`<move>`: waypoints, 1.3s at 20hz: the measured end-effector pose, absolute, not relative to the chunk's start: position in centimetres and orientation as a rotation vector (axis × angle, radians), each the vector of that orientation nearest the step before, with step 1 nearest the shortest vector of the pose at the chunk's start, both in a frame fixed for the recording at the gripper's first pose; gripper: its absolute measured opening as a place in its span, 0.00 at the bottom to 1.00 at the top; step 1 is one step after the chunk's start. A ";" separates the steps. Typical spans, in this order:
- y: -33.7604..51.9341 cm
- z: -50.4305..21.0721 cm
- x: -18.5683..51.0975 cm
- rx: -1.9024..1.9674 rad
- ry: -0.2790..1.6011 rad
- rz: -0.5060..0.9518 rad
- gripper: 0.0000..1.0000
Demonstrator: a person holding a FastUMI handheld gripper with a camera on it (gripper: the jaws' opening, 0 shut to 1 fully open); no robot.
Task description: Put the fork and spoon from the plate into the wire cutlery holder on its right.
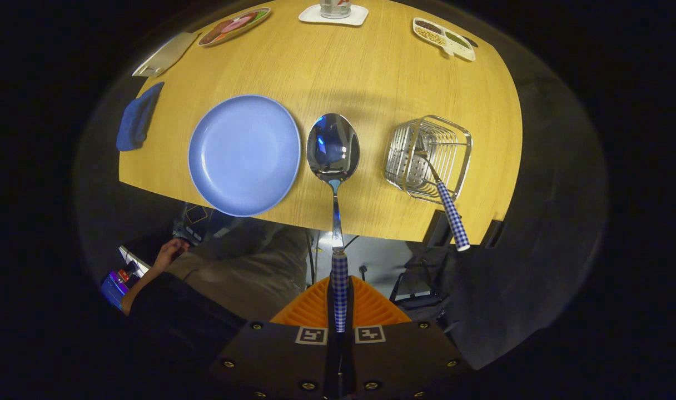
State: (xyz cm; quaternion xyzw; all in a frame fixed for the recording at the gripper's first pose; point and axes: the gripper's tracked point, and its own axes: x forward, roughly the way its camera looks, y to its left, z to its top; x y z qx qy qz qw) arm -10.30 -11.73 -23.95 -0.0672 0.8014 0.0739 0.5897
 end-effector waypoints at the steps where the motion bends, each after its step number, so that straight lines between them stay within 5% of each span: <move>1: -12.3 -23.7 -10.4 -0.145 1.874 0.167 0.03; 26: -19.0 -25.2 -7.1 0.000 2.228 0.109 0.03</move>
